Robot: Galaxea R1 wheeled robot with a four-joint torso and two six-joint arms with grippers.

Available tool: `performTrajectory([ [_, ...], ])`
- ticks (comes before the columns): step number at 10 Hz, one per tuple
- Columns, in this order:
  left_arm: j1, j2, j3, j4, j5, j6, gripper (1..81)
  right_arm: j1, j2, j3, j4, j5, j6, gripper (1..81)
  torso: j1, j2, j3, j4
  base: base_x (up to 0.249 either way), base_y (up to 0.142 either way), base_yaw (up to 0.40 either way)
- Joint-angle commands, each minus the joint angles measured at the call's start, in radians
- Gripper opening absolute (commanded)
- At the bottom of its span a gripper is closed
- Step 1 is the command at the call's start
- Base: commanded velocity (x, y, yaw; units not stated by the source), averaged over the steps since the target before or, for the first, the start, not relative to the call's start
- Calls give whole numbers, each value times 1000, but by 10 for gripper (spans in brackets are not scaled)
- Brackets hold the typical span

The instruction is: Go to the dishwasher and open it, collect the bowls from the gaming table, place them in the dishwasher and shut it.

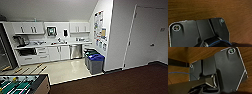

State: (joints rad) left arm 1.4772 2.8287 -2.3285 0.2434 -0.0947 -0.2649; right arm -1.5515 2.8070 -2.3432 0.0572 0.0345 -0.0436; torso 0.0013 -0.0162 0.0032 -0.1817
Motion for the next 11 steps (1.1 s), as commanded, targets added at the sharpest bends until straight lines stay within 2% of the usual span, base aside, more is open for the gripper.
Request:
performTrajectory([
  [1,-54,-9,18,14,36,1,811,47,-12,18,-11,-47,-2,811,0,0,0,0,116,0,0],
  [11,-54,-6,20,16,35,1,811,47,-28,4,-2,-13,-1,811,0,0,0,0,142,0,0],
])
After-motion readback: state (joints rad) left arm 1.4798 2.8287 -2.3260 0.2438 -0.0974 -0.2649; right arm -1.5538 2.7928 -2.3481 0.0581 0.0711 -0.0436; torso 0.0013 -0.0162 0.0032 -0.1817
